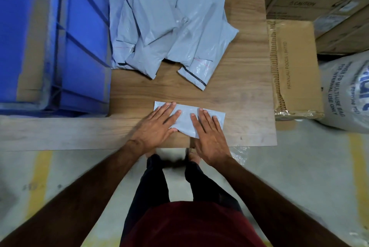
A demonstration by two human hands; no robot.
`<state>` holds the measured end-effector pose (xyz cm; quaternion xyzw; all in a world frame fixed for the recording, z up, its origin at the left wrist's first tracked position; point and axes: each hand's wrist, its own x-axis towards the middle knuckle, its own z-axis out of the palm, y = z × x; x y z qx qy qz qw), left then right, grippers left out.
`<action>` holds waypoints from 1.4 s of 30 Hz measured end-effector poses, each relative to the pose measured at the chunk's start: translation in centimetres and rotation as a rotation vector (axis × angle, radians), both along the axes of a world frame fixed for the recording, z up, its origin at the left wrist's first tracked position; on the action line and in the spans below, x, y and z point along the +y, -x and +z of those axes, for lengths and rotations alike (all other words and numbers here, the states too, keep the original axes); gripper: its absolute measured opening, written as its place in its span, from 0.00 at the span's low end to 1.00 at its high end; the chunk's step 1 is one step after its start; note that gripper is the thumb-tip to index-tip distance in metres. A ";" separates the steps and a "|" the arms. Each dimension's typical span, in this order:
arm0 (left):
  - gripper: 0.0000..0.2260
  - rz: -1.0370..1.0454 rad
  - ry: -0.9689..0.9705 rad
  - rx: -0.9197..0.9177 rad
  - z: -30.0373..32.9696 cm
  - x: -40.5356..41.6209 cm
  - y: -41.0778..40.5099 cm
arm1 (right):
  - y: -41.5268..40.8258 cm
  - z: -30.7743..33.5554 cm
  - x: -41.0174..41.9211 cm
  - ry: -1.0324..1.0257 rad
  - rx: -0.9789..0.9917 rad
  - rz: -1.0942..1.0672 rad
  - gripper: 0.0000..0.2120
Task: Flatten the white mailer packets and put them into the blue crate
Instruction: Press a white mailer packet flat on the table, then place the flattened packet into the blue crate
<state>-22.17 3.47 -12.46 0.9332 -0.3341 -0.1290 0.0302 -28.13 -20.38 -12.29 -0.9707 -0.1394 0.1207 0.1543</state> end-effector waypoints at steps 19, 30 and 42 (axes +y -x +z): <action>0.38 0.105 -0.051 -0.251 11.7 -2.9 -2.2 | -5.1 9.8 -1.8 -0.103 -0.188 0.061 0.37; 0.32 0.284 -0.056 -0.529 20.3 -1.6 -5.0 | -12.0 17.3 0.0 -0.196 -0.373 0.150 0.34; 0.32 0.354 -0.044 -0.584 26.5 8.6 -6.6 | -15.2 22.9 10.3 -0.277 -0.498 0.235 0.34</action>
